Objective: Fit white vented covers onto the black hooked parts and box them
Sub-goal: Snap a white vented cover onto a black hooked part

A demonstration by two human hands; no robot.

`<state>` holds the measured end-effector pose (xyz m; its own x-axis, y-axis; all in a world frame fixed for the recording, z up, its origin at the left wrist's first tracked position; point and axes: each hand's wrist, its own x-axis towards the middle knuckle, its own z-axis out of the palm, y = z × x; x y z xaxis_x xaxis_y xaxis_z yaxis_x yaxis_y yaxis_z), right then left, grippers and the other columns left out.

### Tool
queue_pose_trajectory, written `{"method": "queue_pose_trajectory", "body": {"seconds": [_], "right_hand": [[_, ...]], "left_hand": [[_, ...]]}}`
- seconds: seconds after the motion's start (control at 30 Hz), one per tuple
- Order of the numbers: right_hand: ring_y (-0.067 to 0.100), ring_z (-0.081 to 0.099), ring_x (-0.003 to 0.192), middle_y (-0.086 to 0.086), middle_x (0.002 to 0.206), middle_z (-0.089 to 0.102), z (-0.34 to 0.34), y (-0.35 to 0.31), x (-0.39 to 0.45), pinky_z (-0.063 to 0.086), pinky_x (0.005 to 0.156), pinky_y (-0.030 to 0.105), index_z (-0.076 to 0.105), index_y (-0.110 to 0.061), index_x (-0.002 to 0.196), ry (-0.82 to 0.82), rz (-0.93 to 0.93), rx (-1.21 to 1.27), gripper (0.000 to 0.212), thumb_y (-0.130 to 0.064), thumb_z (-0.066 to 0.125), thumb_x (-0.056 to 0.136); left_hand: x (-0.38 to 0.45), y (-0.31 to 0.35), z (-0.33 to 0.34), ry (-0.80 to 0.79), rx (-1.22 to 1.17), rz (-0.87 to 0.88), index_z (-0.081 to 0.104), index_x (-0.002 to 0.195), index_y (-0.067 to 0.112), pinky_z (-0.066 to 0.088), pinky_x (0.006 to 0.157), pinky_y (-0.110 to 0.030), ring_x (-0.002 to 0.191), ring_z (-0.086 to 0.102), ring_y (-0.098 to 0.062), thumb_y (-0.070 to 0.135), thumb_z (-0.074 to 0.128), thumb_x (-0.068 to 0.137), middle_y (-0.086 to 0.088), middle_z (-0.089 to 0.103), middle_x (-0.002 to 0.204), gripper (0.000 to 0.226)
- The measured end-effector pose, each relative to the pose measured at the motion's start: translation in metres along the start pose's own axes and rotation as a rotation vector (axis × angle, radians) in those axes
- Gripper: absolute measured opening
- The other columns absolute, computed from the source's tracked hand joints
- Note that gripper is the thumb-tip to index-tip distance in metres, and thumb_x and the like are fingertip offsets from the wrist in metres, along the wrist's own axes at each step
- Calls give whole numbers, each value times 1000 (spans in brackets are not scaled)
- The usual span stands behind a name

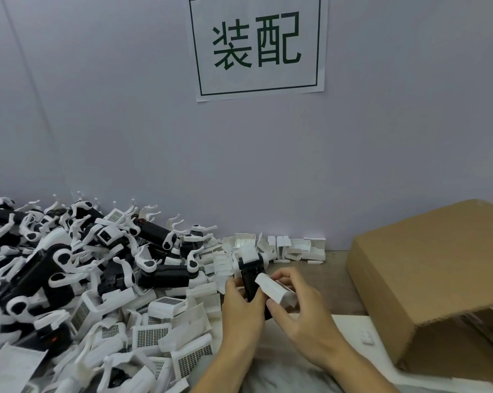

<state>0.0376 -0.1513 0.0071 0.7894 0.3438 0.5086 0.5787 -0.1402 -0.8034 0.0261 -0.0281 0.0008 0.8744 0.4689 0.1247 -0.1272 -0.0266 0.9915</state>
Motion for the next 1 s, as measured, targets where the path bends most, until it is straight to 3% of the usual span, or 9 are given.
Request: {"method": "queue_pose_trajectory", "body": {"seconds": [0.13, 0.23, 0.37, 0.5, 0.63, 0.77, 0.83, 0.9, 1.0], "right_hand": [[2, 63, 69, -2, 82, 69, 2, 2, 3, 46, 58, 15, 67, -27, 93, 130, 57, 1, 14, -17, 59, 99], [10, 60, 58, 7, 67, 64, -4, 9, 7, 45, 55, 24, 66, -17, 75, 357, 155, -4, 28, -19, 54, 100], [15, 70, 65, 0, 73, 70, -15, 15, 9, 54, 58, 37, 64, -20, 87, 512, 307, 80, 19, -7, 53, 95], [14, 62, 61, 1, 81, 66, -8, 13, 4, 54, 52, 27, 56, -34, 98, 304, 263, -9, 29, -5, 56, 92], [6, 58, 68, -6, 91, 67, -6, 6, 1, 50, 61, 26, 53, -41, 109, 45, 147, -12, 29, -16, 58, 95], [-11, 54, 102, -40, 116, 52, -9, 2, -2, 43, 77, 7, 34, -58, 130, -168, 152, -28, 54, -25, 50, 91], [-10, 55, 101, -43, 116, 48, -11, 2, -3, 44, 74, 8, 32, -71, 121, -217, 133, -50, 59, -22, 53, 98], [1, 60, 94, -30, 108, 56, -11, 3, -1, 48, 67, 14, 43, -64, 116, -223, 144, -36, 50, -19, 57, 99], [13, 65, 81, -6, 92, 67, -10, 6, 1, 51, 59, 23, 60, -34, 109, -92, 200, 5, 20, -24, 68, 94]], "left_hand": [[1, -1, 2, -27, -45, -32, 54, 108, 23, 56, 93, -48, 102, 69, -23, 27, 73, 90, -7, 68, 110, 26], [0, -1, 4, -40, -12, 2, 54, 104, 27, 58, 90, -46, 98, 69, -19, 27, 74, 90, -3, 69, 106, 24], [-2, -1, 4, -63, 15, 21, 54, 101, 29, 59, 87, -43, 92, 70, -13, 28, 74, 90, 2, 69, 100, 23], [-4, -2, 4, -91, 83, 81, 53, 101, 29, 59, 85, -46, 91, 70, -16, 27, 73, 90, 1, 70, 98, 23], [-2, -4, 2, -71, 118, 129, 54, 102, 29, 60, 81, -42, 85, 71, -11, 26, 73, 90, 3, 71, 93, 23], [2, -6, -1, -6, 138, 147, 53, 107, 27, 54, 72, -18, 86, 67, -3, 26, 72, 91, 7, 69, 93, 24], [3, -6, -1, 12, 145, 141, 52, 109, 25, 48, 65, -10, 83, 65, 1, 25, 71, 92, 8, 67, 93, 25], [3, -6, -1, 30, 140, 128, 51, 102, 28, 45, 62, -7, 77, 64, 6, 26, 70, 93, 8, 67, 90, 21], [4, -5, -2, 34, 111, 98, 51, 105, 24, 45, 61, -8, 79, 64, 2, 27, 67, 95, 7, 67, 93, 19]]}}
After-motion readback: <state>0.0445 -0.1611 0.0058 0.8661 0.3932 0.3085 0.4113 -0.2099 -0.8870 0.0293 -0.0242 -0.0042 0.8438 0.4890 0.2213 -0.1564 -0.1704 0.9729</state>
